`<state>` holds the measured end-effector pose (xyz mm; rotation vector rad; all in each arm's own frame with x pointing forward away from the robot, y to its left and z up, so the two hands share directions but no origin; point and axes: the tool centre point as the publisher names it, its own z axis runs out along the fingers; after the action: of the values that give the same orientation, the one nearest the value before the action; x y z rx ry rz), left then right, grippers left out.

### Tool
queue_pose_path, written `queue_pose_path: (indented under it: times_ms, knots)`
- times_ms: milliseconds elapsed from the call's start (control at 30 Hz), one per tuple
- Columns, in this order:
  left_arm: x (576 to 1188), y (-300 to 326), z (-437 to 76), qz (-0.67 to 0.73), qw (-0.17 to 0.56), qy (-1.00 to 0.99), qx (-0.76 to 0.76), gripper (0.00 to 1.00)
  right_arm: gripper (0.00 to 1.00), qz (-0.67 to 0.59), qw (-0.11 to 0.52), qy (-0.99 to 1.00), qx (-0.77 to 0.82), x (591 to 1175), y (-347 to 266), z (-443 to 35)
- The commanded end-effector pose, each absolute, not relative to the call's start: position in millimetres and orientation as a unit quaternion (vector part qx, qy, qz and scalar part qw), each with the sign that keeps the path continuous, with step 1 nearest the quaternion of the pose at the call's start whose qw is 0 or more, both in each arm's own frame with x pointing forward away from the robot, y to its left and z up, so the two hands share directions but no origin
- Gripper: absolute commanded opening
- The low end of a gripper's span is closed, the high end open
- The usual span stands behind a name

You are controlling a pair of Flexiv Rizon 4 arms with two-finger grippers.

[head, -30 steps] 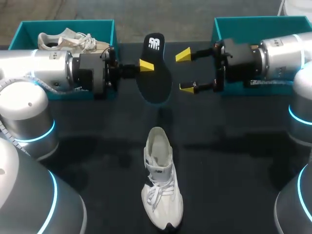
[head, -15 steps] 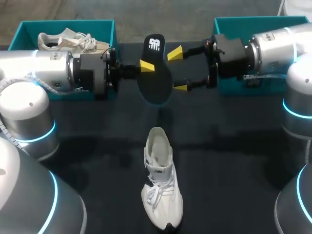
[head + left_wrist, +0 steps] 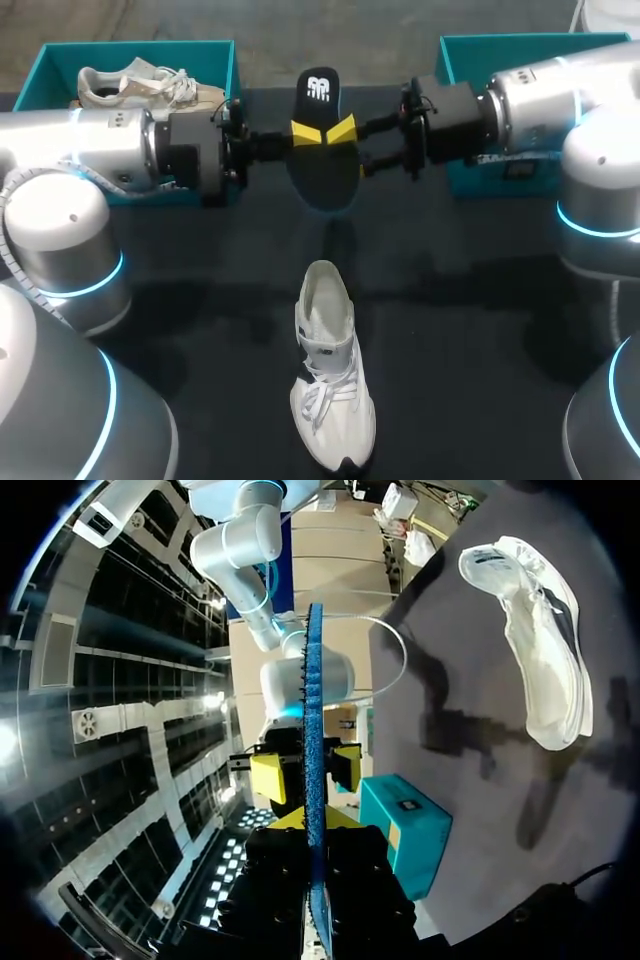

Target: Take the shoe out of the shoebox, open the shoe tongue, remove and reinsert the insole, then place the shoe into the shoebox

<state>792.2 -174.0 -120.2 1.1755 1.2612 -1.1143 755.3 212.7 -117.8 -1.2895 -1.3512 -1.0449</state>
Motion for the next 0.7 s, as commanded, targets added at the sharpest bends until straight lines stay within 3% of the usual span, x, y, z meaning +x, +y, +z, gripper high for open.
queue_pose_path:
  times_ms: [33, 700]
  knots:
    - [793.1, -177.2, -120.3, -0.462, 0.521, 0.525, 0.49, 0.0, 0.43, -0.434, 0.475, -0.55, -0.532, 749.0, 211.4, -117.9]
    - [797.9, -178.0, -121.1, -0.462, 0.521, 0.527, 0.488, 0.0, 0.39, -0.44, 0.471, -0.548, -0.533, 747.9, 207.5, -120.3]
